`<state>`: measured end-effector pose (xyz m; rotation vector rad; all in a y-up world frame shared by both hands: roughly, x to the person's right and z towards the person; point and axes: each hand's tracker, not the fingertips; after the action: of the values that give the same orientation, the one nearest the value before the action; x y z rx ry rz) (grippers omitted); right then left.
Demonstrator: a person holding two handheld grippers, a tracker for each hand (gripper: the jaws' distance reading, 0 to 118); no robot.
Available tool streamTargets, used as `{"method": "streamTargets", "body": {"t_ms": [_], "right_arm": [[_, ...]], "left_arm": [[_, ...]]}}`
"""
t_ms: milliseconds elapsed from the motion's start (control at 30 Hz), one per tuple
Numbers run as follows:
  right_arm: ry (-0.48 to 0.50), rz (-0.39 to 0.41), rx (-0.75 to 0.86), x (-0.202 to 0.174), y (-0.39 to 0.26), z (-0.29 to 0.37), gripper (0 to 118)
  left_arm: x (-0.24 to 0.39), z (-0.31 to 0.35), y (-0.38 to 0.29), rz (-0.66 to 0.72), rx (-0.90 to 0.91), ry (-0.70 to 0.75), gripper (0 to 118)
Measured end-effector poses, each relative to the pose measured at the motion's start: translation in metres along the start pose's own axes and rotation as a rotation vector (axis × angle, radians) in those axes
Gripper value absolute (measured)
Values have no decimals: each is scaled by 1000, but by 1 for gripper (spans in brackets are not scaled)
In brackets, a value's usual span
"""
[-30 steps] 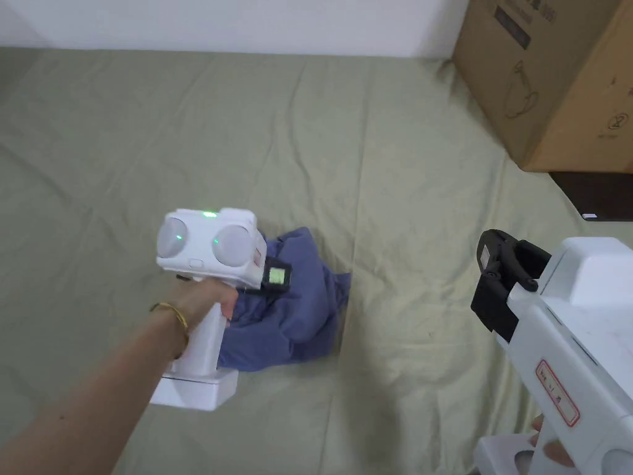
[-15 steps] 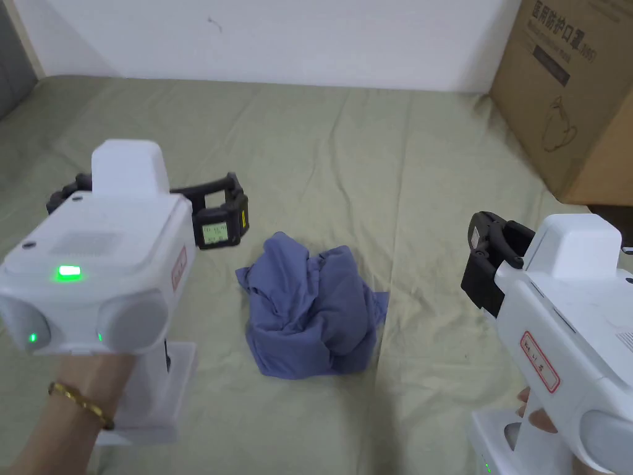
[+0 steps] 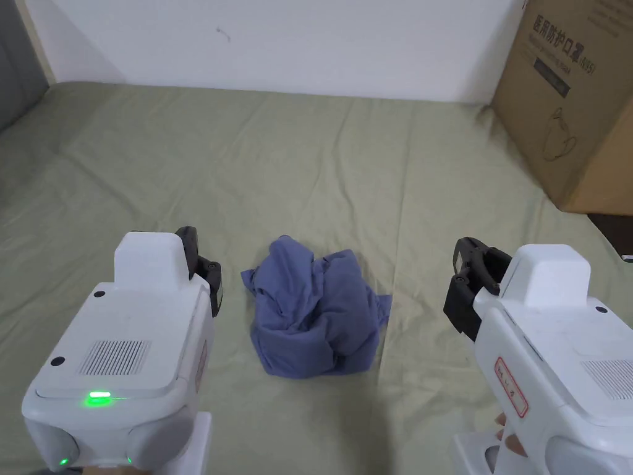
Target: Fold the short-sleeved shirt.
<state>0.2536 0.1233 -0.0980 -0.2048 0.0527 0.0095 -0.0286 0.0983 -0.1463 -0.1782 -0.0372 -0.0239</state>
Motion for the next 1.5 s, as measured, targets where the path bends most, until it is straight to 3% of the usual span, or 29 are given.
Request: {"method": "streamTargets", "body": {"t_ms": [267, 433, 500, 633, 700, 733, 967, 1200, 1267, 1333, 1400, 1500], "right_arm": [[-14, -12, -13, 8, 2, 0, 0], [-4, -6, -28, 13, 3, -9, 0], [1, 3, -34, 12, 3, -13, 0], [12, 18, -46, 10, 3, -21, 0], [18, 17, -58, 8, 3, -24, 0], [20, 18, -60, 8, 3, -25, 0], [-13, 27, -113, 12, -2, -39, 0], [-84, -25, -185, 32, -12, -61, 0], [-93, -42, -195, 37, -14, -66, 0], [-100, -35, -202, 39, -15, -70, 0], [-106, -26, -213, 43, -19, -74, 0], [-111, -38, -224, 46, -24, -76, 0]], "left_arm": [[1, -5, 3, 8, -38, -13, 0], [-5, -37, 17, 48, -192, -44, 2], [-10, -69, 21, 57, -300, -66, 20], [-12, -132, 19, 138, -452, -69, 96], [-10, -172, 15, 119, -565, -71, 114], [-8, -187, 13, 107, -604, -58, 117], [-1, -288, -28, 83, -854, 66, 117], [15, -316, -64, 61, -978, 38, 116], [20, -323, -73, 22, -1006, 46, 102], [24, -325, -78, 20, -1019, 34, 77], [26, -326, -82, 39, -1030, 13, 64], [36, -318, -82, 27, -1005, -26, 31]]}}
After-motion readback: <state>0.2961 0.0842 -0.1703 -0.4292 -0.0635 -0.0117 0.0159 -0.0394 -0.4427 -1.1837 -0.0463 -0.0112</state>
